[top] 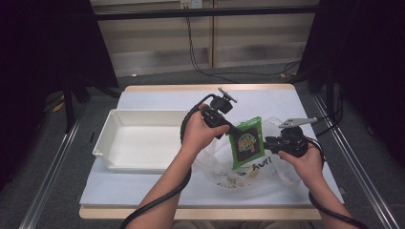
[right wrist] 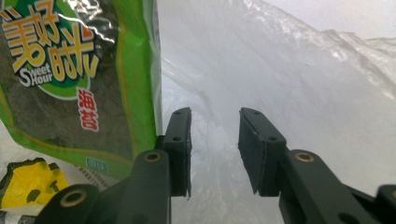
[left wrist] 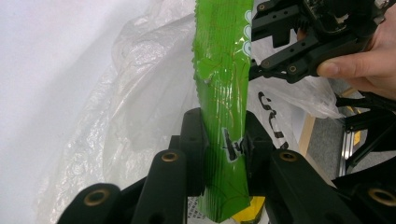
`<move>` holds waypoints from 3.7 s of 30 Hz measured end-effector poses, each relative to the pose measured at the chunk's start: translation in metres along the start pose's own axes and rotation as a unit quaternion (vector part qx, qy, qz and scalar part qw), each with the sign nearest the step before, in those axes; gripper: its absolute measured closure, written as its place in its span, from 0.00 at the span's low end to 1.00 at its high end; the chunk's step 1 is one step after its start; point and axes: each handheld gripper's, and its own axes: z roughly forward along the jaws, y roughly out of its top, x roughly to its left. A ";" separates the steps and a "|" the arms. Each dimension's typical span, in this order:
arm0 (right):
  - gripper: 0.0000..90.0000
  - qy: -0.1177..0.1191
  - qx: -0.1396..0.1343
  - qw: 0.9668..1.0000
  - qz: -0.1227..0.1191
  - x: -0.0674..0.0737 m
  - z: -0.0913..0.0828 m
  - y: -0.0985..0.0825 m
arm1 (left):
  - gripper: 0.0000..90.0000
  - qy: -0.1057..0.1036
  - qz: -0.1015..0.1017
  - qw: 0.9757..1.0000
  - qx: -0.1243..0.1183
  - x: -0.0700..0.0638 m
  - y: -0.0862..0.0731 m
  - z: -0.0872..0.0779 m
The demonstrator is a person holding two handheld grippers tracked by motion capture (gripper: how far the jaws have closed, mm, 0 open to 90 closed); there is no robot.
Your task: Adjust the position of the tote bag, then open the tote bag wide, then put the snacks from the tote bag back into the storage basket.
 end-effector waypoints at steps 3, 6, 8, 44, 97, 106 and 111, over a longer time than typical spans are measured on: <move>0.69 -0.004 0.001 1.000 0.001 -0.001 0.000 0.000 | 0.83 0.000 0.005 1.000 -0.002 0.001 0.000 0.001; 0.66 -0.009 0.001 1.000 0.005 -0.002 -0.001 -0.001 | 0.83 0.000 0.000 1.000 -0.005 0.001 0.000 0.005; 0.62 -0.017 -0.001 1.000 0.006 -0.004 -0.002 -0.001 | 0.83 0.000 0.001 1.000 -0.001 0.000 0.001 0.009; 0.49 -0.021 0.016 1.000 0.000 -0.011 0.001 -0.008 | 0.83 -0.015 -0.013 0.998 -0.063 -0.005 -0.008 -0.006; 0.14 -0.004 0.029 1.000 -0.008 0.014 -0.003 0.017 | 0.83 0.036 0.003 0.998 -0.050 0.024 -0.004 -0.116; 0.13 -0.003 0.028 1.000 -0.007 0.018 -0.001 0.016 | 0.83 0.054 0.009 0.998 -0.035 0.032 -0.010 -0.135; 0.13 -0.007 0.030 0.999 -0.008 0.022 -0.001 0.016 | 0.83 0.052 0.012 0.998 -0.031 0.034 -0.012 -0.140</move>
